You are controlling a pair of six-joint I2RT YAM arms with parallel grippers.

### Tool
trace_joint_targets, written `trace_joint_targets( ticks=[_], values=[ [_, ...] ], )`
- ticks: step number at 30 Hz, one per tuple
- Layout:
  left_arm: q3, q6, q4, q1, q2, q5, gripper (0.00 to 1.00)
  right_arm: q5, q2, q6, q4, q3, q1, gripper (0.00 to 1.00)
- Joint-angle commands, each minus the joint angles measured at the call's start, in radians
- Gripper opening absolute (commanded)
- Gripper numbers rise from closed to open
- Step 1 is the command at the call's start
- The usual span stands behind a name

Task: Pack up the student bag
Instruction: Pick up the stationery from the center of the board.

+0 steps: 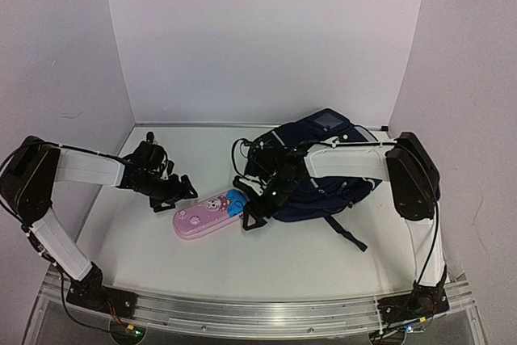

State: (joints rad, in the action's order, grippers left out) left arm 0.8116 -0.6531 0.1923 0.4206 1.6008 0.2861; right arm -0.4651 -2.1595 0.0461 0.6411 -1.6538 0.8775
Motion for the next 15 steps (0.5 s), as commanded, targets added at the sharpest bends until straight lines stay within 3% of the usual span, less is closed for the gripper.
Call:
trace_joint_targets(
  ticks=[1,7,15],
  values=[
    [0.028,0.066,-0.110,0.003,0.050,0.205,0.90,-0.019,-0.049,-0.038,-0.081,-0.012,0.012,0.80],
    [-0.061,0.033,-0.277,0.006,0.061,0.425,0.87,-0.011,-0.123,-0.038,-0.110,-0.031,0.011,0.74],
    [-0.115,-0.014,-0.392,0.050,0.009,0.560,0.77,0.004,-0.183,-0.038,-0.130,-0.052,0.012,0.64]
  ],
)
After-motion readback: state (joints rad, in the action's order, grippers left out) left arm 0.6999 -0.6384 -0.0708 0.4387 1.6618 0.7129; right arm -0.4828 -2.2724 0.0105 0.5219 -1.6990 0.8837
